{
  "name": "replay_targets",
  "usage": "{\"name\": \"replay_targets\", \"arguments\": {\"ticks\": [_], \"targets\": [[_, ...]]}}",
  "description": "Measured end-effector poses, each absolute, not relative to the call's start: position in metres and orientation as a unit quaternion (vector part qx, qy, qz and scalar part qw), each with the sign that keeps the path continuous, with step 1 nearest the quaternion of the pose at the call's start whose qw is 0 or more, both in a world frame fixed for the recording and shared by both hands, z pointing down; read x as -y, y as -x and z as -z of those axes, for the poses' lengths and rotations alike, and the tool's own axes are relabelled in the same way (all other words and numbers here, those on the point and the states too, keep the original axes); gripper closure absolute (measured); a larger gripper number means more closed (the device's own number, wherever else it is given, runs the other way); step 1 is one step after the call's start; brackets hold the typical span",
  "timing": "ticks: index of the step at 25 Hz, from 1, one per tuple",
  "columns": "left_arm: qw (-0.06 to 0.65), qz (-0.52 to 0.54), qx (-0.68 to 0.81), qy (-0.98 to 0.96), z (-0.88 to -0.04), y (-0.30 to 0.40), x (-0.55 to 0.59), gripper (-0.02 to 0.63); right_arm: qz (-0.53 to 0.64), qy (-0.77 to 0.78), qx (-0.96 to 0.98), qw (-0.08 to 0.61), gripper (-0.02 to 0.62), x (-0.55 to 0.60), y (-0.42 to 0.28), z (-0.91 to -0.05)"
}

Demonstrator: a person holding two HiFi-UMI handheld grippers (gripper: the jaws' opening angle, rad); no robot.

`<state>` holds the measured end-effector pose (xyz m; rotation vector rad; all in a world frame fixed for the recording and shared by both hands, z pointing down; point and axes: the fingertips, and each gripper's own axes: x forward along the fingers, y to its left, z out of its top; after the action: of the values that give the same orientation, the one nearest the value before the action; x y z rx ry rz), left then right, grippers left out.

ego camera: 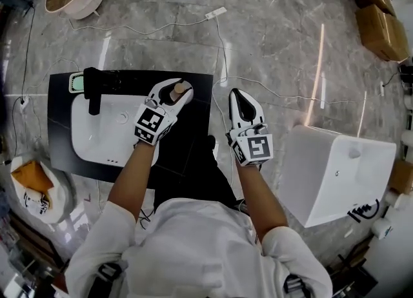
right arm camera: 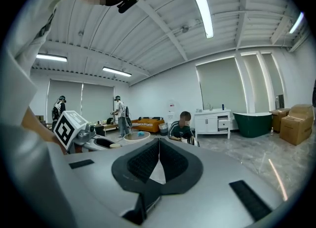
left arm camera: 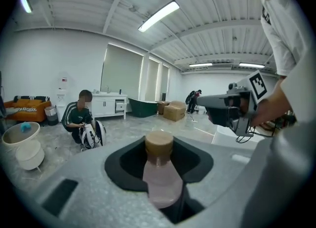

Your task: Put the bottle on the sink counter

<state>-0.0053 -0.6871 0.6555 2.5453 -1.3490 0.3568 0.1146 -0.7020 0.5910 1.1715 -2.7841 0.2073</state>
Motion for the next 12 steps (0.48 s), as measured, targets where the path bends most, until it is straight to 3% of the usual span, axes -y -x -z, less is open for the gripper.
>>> {"name": "replay_targets", "arguments": {"ticks": [12], "targets": [[0.107,-0.139,0.475,-0.862,-0.692,-0.006,0.714,0.468,-0.091,-0.38,0.918,0.064,0.58,0.703,-0.142,-0.605]]}}
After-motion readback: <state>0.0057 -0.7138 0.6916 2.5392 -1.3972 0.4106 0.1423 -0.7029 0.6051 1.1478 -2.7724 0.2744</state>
